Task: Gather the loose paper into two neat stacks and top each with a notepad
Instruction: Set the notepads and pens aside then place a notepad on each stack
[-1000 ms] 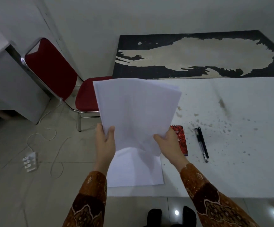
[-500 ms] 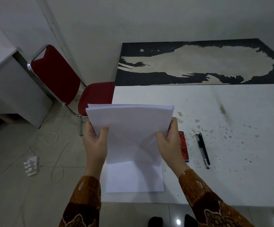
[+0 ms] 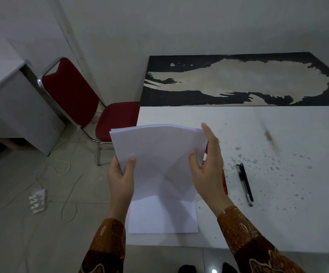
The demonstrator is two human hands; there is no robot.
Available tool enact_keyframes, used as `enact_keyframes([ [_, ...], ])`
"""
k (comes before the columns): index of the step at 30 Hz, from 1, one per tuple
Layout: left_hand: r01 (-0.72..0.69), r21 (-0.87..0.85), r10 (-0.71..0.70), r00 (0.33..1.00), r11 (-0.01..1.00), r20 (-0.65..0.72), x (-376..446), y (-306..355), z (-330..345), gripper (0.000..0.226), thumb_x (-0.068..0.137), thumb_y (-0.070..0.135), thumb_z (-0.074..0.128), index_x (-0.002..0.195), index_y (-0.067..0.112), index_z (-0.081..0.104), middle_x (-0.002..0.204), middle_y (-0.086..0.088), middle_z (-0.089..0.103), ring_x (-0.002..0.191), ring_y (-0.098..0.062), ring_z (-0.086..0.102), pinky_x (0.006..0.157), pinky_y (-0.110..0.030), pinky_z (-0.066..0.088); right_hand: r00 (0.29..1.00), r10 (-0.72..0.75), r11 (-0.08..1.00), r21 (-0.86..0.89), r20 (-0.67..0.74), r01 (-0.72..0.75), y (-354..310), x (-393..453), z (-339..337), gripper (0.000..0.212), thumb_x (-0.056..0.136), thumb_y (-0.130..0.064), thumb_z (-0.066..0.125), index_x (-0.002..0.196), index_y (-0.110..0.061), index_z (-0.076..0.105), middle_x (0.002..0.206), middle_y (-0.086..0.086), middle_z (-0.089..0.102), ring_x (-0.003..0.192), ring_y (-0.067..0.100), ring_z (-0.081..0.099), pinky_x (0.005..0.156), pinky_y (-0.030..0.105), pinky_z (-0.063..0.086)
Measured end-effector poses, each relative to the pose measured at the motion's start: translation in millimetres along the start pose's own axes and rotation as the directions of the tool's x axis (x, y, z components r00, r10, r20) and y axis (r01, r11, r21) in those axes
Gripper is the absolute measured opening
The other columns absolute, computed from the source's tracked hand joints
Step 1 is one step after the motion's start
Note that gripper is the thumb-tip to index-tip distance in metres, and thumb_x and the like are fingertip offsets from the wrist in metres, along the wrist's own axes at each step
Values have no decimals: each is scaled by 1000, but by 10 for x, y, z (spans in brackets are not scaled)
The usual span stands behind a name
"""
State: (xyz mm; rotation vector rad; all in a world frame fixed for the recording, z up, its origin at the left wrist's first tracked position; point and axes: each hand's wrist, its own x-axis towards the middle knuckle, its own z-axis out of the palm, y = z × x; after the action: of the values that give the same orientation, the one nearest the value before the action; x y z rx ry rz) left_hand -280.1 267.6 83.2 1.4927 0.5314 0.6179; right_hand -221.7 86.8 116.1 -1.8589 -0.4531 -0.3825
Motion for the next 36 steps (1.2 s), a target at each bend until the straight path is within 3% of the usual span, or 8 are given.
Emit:
enact_keyframes([
  [8,-26,41,27,999,999,-25,-29,-42,49,35,98,23,50,132,15,51,119,1,65,107,-14,65,85,-32,57,995,-102,979,-175,2,101,-20,54,6,46,93,-6,49,136,-19,40,117,3,51,102,3,46,89,14,44],
  [11,-38,59,41,998,998,-39,-41,-54,45,35,99,25,48,132,15,50,119,1,64,107,-14,63,86,-33,57,992,118,988,99,39,-121,19,38,12,64,94,-8,51,144,-32,19,108,3,55,92,8,56,78,19,52],
  [15,-25,53,27,999,998,-28,-51,-69,0,33,98,24,49,130,15,51,119,0,64,107,-15,64,89,-39,56,907,379,881,227,183,-414,265,-23,48,41,93,-10,53,130,-20,37,101,-3,59,81,1,59,67,22,52],
  [19,-5,18,5,1000,1000,-19,-72,-51,10,36,98,23,49,134,13,49,123,-4,63,111,-19,63,92,-44,54,920,342,900,216,190,-379,300,-183,158,9,98,-14,47,106,-17,46,91,-8,58,73,-1,56,63,15,45],
  [24,-37,16,37,997,999,-64,-144,-39,43,38,98,24,49,134,9,48,123,-7,63,110,-21,63,90,-45,55,950,303,937,157,70,-311,280,-285,216,11,101,-21,41,91,-24,44,82,10,53,68,27,48,59,33,41],
  [27,-34,-4,34,998,999,-62,-192,-56,28,36,97,22,51,131,9,50,119,-7,64,108,-21,64,89,-44,56,950,304,925,216,73,-313,246,-321,191,4,100,-16,43,98,-19,46,84,-2,56,70,6,55,59,21,45],
  [32,-116,-28,112,985,993,-128,-112,270,10,12,96,28,52,96,16,55,90,2,65,80,-9,66,69,-26,55,937,325,908,236,125,-346,319,-373,167,6,99,-15,46,97,-12,51,77,-13,53,62,0,46,58,15,39],
  [36,-129,38,134,957,991,-258,116,630,81,32,91,39,58,70,19,44,63,8,49,51,3,48,49,-12,41,935,331,903,245,129,-353,339,-397,150,6,98,-14,47,96,-14,53,77,-3,53,62,10,44,56,26,40],
])
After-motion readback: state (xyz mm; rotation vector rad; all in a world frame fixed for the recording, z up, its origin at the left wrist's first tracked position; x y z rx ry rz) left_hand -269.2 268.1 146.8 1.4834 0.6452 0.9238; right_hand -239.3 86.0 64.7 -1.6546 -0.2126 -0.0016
